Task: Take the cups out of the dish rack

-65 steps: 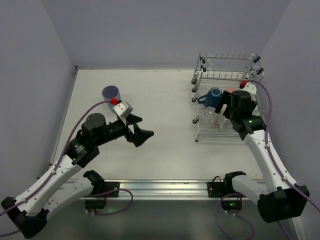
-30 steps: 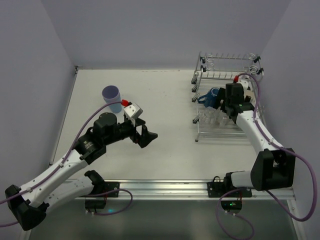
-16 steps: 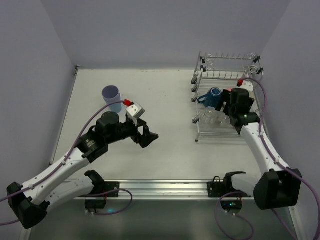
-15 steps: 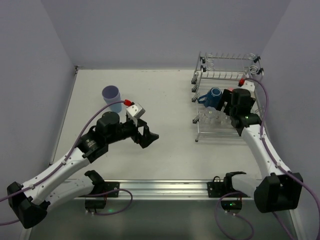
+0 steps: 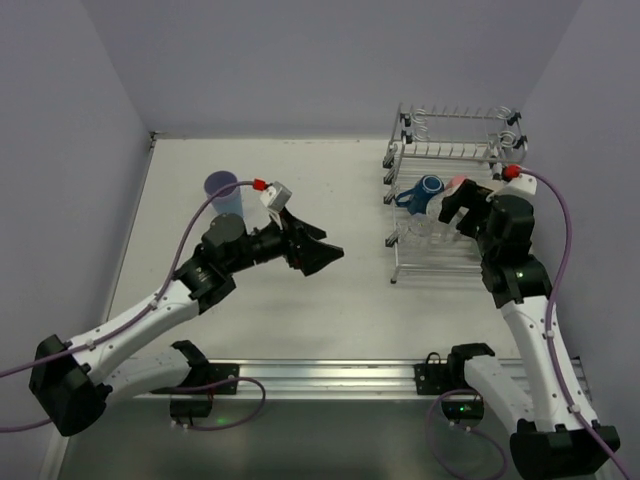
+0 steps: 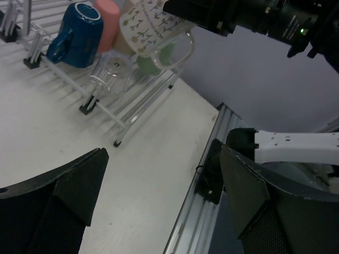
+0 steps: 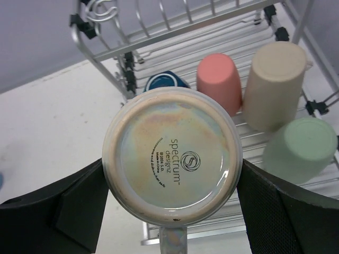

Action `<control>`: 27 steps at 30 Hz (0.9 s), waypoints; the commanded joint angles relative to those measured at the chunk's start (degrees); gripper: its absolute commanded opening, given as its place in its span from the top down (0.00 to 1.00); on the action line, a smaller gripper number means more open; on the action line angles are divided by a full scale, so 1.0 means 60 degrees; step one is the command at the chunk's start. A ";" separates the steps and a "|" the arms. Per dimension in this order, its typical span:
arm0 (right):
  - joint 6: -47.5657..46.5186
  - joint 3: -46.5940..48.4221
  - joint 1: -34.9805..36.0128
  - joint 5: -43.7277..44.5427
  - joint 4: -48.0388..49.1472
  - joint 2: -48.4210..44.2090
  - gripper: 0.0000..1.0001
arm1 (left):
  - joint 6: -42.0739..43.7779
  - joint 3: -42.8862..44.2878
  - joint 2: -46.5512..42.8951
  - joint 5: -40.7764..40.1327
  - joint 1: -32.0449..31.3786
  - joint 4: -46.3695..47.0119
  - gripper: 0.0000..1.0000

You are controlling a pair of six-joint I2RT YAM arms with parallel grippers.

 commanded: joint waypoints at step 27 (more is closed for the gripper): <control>0.5167 -0.1448 0.0000 -0.6924 0.5119 -0.1454 0.43 | -0.3417 0.2135 0.5252 0.0491 -0.0365 0.7117 0.18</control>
